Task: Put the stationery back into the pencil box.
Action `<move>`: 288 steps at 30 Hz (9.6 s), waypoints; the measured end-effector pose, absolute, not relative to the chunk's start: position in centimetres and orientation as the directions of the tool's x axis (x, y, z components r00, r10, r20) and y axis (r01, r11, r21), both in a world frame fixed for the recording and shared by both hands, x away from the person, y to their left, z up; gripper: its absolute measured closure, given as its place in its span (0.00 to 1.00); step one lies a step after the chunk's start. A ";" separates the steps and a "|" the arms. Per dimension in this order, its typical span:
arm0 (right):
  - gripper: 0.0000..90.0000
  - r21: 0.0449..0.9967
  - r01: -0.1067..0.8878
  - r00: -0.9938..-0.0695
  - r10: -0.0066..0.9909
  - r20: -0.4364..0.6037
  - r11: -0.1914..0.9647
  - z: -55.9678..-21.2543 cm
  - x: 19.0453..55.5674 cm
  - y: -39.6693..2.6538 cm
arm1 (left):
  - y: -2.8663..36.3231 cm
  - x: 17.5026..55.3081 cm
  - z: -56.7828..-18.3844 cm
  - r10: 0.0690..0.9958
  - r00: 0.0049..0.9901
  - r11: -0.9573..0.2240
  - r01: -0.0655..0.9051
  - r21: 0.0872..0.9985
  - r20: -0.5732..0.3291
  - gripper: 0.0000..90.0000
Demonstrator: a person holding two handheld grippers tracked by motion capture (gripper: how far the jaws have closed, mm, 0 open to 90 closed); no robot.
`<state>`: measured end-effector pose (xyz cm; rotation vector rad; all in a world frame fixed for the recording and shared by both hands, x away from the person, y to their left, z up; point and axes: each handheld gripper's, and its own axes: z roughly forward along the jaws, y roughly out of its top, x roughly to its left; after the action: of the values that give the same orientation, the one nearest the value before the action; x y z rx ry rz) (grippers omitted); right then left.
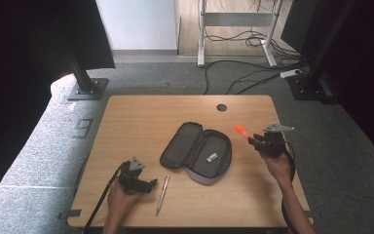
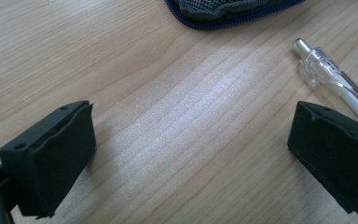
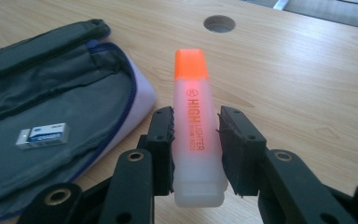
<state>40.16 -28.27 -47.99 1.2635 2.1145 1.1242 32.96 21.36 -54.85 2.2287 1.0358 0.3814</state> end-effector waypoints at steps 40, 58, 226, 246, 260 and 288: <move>0.73 0.811 0.446 -0.639 0.769 -0.008 0.379 -48.5 38.8 -20.5 | 21.4 33.0 -54.9 0.763 0.647 -0.482 0.576 0.660 -0.007 0.01; 0.73 0.782 0.467 -0.640 0.768 -0.023 0.413 -51.4 39.3 -18.6 | 21.4 33.0 -54.9 0.763 0.647 -0.482 0.576 0.660 -0.007 0.01; 0.02 0.722 0.571 -0.576 0.817 0.012 0.391 -55.7 34.0 -26.2 | 16.5 29.5 -53.7 0.664 0.747 -0.581 0.487 0.652 0.034 0.42; 0.02 0.722 0.571 -0.576 0.817 0.012 0.391 -55.7 34.0 -26.2 | 17.1 29.6 -53.7 0.677 0.729 -0.497 0.550 0.671 -0.096 0.76; 0.02 0.722 0.570 -0.576 0.817 0.012 0.392 -55.7 34.0 -26.2 | 17.1 29.5 -53.6 0.655 0.744 -0.484 0.545 0.684 -0.130 0.88; 0.02 0.722 0.570 -0.576 0.817 0.012 0.392 -55.7 34.1 -26.2 | 17.7 29.2 -51.9 0.660 0.738 -0.449 0.534 0.716 -0.137 0.89</move>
<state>34.05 -26.17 -55.66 1.2049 2.3092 0.9940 29.18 17.70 -51.93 2.1549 0.8965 0.2061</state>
